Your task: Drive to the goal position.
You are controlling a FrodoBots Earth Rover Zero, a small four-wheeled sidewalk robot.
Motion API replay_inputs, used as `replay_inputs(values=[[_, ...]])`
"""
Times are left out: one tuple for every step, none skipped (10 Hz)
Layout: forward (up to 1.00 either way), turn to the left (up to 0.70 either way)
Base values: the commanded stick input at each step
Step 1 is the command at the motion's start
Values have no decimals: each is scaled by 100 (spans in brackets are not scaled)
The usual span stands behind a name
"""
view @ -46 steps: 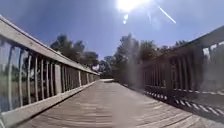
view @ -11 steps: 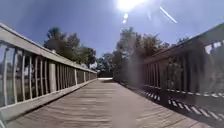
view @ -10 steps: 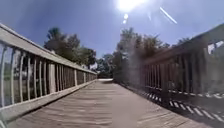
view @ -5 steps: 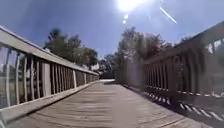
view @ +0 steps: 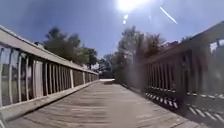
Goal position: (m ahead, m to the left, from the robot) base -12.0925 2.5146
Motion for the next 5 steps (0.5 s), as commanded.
replay_inputs(values=[[44, 2], [44, 2], [44, 2], [44, 2], [44, 2]])
